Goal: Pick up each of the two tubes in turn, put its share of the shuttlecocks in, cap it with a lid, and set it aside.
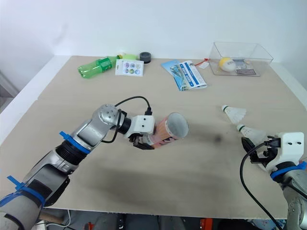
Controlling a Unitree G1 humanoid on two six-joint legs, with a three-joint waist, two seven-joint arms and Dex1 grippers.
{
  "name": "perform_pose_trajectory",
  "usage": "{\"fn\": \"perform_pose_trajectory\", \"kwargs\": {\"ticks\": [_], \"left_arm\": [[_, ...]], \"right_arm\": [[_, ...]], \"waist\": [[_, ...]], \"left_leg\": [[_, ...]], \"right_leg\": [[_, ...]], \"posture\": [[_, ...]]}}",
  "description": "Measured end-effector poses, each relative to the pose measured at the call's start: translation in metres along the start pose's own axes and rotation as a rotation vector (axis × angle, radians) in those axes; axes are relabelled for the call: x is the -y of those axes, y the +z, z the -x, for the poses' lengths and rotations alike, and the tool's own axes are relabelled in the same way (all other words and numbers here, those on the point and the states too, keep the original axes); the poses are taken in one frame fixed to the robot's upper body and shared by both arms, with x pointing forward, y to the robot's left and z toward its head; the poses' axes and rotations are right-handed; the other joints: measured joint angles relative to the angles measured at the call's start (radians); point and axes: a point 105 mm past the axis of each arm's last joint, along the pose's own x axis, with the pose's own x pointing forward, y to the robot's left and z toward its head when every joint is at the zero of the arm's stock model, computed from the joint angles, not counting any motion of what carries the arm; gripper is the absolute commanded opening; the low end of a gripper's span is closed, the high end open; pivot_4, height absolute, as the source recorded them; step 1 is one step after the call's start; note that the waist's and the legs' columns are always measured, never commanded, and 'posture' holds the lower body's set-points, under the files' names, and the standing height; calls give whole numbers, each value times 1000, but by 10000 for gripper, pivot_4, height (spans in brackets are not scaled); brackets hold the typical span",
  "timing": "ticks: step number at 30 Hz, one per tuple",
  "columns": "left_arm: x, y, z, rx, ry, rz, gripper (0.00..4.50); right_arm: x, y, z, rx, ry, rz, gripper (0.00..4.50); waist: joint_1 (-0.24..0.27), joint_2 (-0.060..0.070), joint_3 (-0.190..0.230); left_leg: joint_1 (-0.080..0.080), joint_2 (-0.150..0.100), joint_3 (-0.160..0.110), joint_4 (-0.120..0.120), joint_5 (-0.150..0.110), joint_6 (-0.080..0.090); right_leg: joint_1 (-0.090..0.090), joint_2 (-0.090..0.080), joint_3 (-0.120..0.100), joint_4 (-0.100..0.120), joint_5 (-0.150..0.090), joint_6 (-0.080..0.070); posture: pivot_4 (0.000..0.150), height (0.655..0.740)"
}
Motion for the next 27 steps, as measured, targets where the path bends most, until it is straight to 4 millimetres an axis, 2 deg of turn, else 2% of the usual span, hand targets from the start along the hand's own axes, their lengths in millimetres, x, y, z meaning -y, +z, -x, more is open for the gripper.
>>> {"fn": "perform_pose_trajectory", "kwargs": {"ticks": [5,13,15,17,23,27], "left_arm": [[0,-1,0,-2,2,9,34312],[-1,-1,0,-4,5,11,34312],[-1,-1,0,-5,6,12,34312],[0,-2,0,-6,7,15,34312],[0,-2,0,-6,8,18,34312],[-1,-2,1,-7,10,18,34312]], "right_arm": [[6,-7,-9,-12,3,-44,44471],[5,-21,-29,-41,44,-55,44471],[2,-23,-32,-40,62,-54,39393],[-2,-22,-38,-33,76,-49,31689],[-2,-19,-45,-10,75,-26,745],[-5,-24,-48,-20,91,-6,745]], "waist": [[0,0,0],[0,0,0],[-1,0,0],[-1,0,0],[-1,0,0],[-1,0,0]], "left_leg": [[1,0,0,0,0,0],[1,0,0,0,0,0],[1,0,1,0,0,0],[1,0,1,0,0,0],[1,0,1,0,0,0],[1,0,1,0,0,0]], "right_leg": [[0,0,0,0,0,0],[0,0,0,0,0,0],[0,0,0,0,0,0],[0,0,1,0,0,0],[1,0,1,0,0,0],[1,0,1,0,0,1]], "posture": [[1500,7400],[1500,7400],[1500,7400],[1500,7400],[1500,7400],[1500,7400]]}}
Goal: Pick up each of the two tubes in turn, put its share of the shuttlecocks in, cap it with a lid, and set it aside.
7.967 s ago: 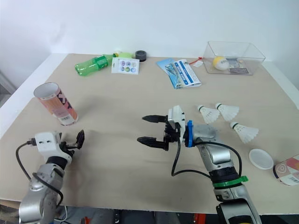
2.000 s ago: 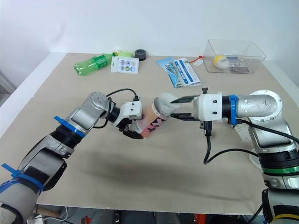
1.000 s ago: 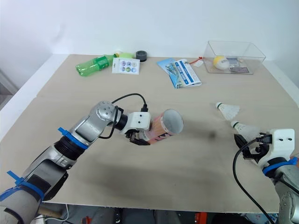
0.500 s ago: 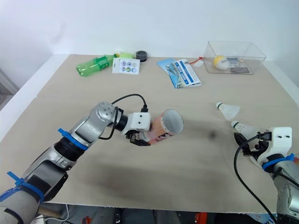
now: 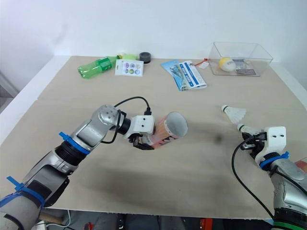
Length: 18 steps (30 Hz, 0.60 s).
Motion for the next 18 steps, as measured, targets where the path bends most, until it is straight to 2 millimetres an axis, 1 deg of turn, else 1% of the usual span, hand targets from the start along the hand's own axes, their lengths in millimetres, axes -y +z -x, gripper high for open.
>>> {"fn": "perform_pose_trajectory", "kwargs": {"ticks": [6,9,12,13,14,15,16,18], "left_arm": [[0,0,0,0,0,-4,34312],[0,-1,0,3,-2,-10,34312],[-1,-2,0,7,-6,-6,34312],[-1,-2,0,11,-9,2,34312],[-2,-4,0,19,-13,21,34312],[-2,-4,0,25,-16,34,34312],[-2,-5,0,28,-18,41,34312],[-3,-5,-1,49,-33,79,34312]], "right_arm": [[-3,4,1,2,15,69,745],[-9,17,5,25,31,139,745],[-16,41,13,54,67,239,745],[-20,55,16,75,94,281,745],[-28,74,21,107,150,332,745],[-36,88,25,130,208,376,745],[-41,95,27,142,236,400,745],[-67,124,40,189,403,535,745]], "waist": [[0,0,0],[0,0,0],[0,1,0],[0,1,0],[-1,1,-1],[-1,1,-1],[-1,1,-1],[-1,2,0]], "left_leg": [[0,0,0,0,0,0],[0,0,0,0,0,0],[0,0,1,0,0,0],[0,0,1,0,0,0],[1,0,1,0,0,0],[1,0,1,0,0,0],[1,0,1,0,0,0],[1,0,1,0,0,0]], "right_leg": [[0,0,0,0,0,0],[0,0,0,0,0,0],[0,0,1,0,0,0],[0,0,1,0,0,0],[0,0,1,0,0,0],[0,0,1,0,0,0],[0,0,1,0,0,0],[0,0,1,0,0,0]], "posture": [[1500,7400],[1500,7400],[1500,7400],[1500,7400],[1500,7400],[1500,7400],[1500,7400],[1500,7400]]}}
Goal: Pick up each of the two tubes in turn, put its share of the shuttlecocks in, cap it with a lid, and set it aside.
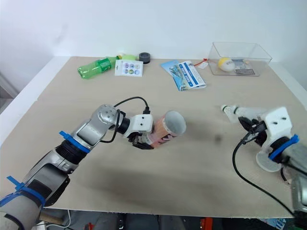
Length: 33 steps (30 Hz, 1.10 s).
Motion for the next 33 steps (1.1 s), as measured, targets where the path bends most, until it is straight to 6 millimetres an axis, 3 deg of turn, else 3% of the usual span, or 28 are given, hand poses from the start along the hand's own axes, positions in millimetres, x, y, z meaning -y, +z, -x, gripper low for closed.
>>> {"fn": "perform_pose_trajectory", "kwargs": {"ticks": [2,6,13,19,22,27,30,33], "left_arm": [[-1,0,-1,7,-15,25,34312],[-3,0,-2,12,-26,40,34312],[-4,-1,-2,33,-35,61,34312],[-5,-1,-2,34,-28,68,34312],[-6,-1,-2,33,-22,70,34312],[-5,-1,-2,31,-17,71,34312],[-5,-1,-2,31,-14,70,34312],[-5,-1,-2,30,-13,70,34312]], "right_arm": [[-7,39,-2,71,129,166,745],[-26,73,-10,164,287,286,745],[-58,85,-24,214,515,355,745],[-67,73,-36,184,616,398,745],[-67,70,-39,180,645,405,9088],[-61,79,-42,215,634,395,33783],[-59,83,-43,243,622,324,43907],[-41,87,-41,265,525,175,43907]], "waist": [[0,-1,0],[1,-5,2],[3,-5,2],[3,-5,2],[3,-5,2],[3,-5,2],[3,-5,2],[3,-5,2]], "left_leg": [[0,0,0,0,0,0],[-1,0,0,0,0,0],[-2,0,0,0,0,-1],[-2,0,0,0,0,-1],[-2,0,0,0,0,-1],[-2,0,0,0,0,-1],[-2,0,0,0,0,-1],[-3,0,0,0,0,-1]], "right_leg": [[0,0,0,0,0,0],[0,0,-1,-2,0,0],[-1,-1,-1,-2,-1,0],[-1,-1,-1,-1,-1,0],[-1,-1,-1,-1,-1,0],[-1,-1,-1,-1,-1,0],[-1,-1,-1,-1,-1,0],[-1,-1,-1,-1,-1,0]], "posture": [[1500,7400],[1500,7400],[1500,7400],[1500,7400],[1500,7400],[1500,7400],[1500,7400],[1500,7400]]}}
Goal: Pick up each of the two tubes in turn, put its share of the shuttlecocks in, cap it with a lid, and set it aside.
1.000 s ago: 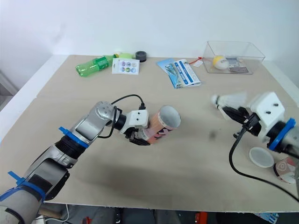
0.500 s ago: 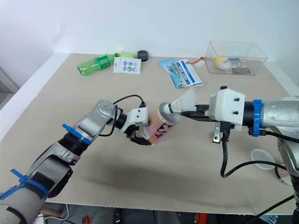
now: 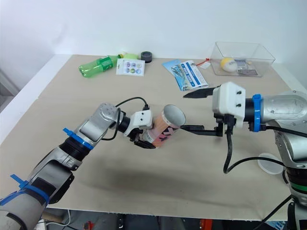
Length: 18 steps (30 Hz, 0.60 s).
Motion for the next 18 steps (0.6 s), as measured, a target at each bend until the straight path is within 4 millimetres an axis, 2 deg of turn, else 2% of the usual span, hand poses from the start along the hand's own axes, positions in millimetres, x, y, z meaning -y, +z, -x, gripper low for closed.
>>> {"fn": "perform_pose_trajectory", "kwargs": {"ticks": [1,2,3,4,7,9,11,14,18], "left_arm": [[0,0,0,1,-1,0,34312],[1,0,0,0,-1,-1,34312],[1,-1,0,-1,-1,0,34312],[1,-1,0,-2,0,0,34312],[1,-2,2,-6,1,-2,34312],[1,-2,3,-9,4,-4,34312],[0,-2,3,-13,7,-6,34312],[0,-2,1,-17,11,-11,34312],[2,-2,-2,-17,3,-13,34312]], "right_arm": [[13,-4,12,18,-106,-77,43907],[23,-17,26,7,-223,-163,43907],[29,-34,38,-22,-316,-234,43907],[30,-63,55,-81,-440,-334,43907],[12,-126,78,-185,-671,-531,43907],[-7,-159,82,-240,-765,-652,43907],[-12,-177,78,-228,-856,-736,43907],[1,-187,68,-185,-946,-764,43907],[11,-193,60,-185,-953,-746,43907]], "waist": [[1,0,0],[4,-2,-1],[5,-4,-1],[7,-6,-1],[5,-5,-1],[2,2,-2],[-6,8,-4],[-10,7,-3],[-8,7,-3]], "left_leg": [[0,0,0,0,0,0],[0,0,-1,0,0,0],[0,0,-2,0,0,0],[0,0,-2,0,0,0],[1,0,-1,-1,0,0],[1,0,-1,-1,0,0],[3,0,2,-1,0,0],[3,-1,2,0,4,5],[3,-1,2,0,5,7]], "right_leg": [[0,0,0,0,0,0],[1,0,-1,0,0,0],[1,0,-1,0,0,0],[2,0,-2,0,-1,0],[1,0,-1,1,1,3],[0,0,0,1,1,4],[0,0,2,1,3,4],[1,0,2,1,5,1],[2,0,2,1,6,1]], "posture": [[1500,7400],[1500,7400],[1500,7400],[1500,7400],[1500,7400],[1500,7400],[1500,7400],[1500,7400],[1500,7400]]}}
